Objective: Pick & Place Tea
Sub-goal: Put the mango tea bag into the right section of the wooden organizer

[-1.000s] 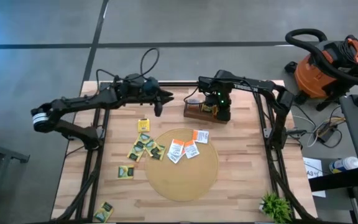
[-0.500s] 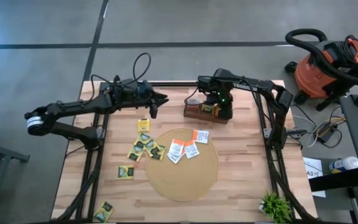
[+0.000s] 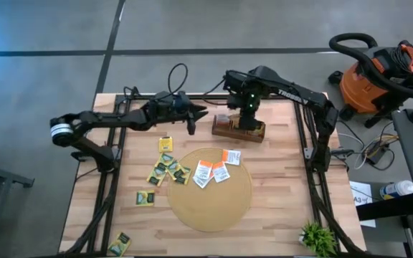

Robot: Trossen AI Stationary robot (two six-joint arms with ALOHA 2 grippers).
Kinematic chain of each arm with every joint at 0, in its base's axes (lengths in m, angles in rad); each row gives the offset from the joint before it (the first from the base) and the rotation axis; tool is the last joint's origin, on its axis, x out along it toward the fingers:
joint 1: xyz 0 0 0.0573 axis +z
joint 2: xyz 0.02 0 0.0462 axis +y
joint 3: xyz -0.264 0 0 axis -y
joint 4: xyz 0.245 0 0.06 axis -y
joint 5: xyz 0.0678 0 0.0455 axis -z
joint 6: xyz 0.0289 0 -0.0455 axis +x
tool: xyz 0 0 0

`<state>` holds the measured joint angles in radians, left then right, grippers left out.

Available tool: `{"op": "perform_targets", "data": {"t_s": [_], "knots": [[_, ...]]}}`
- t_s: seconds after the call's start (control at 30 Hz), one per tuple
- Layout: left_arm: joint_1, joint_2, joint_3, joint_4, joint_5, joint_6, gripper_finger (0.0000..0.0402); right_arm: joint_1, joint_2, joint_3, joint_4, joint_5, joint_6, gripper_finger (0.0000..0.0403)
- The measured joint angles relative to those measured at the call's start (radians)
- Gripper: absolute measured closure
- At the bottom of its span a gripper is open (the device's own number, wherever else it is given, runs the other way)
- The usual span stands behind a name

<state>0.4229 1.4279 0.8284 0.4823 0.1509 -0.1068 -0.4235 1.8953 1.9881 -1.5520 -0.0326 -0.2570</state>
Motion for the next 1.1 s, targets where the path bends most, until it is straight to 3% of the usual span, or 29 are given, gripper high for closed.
{"op": "perform_targets", "data": {"t_s": [0.1, 0.3, 0.7, 1.1], "knots": [[0.001, 0.061, 0.017, 0.109, 0.06, -0.038, 0.0303, 0.018, 0.002, 0.048, 0.004, -0.006, 0.017, 0.0394], [-0.002, 0.187, 0.153, 0.094, 0.249, -0.078, 0.0303, 0.044, 0.003, 0.054, 0.012, -0.029, 0.039, 0.0394], [-0.011, 0.323, 0.366, -0.103, 0.346, -0.02, 0.0303, 0.064, 0.0, 0.053, 0.014, -0.029, 0.072, 0.0394], [-0.003, 0.324, 0.344, -0.15, 0.303, -0.002, 0.0303, 0.064, 0.0, 0.052, -0.018, -0.02, 0.074, 0.0394]]}}
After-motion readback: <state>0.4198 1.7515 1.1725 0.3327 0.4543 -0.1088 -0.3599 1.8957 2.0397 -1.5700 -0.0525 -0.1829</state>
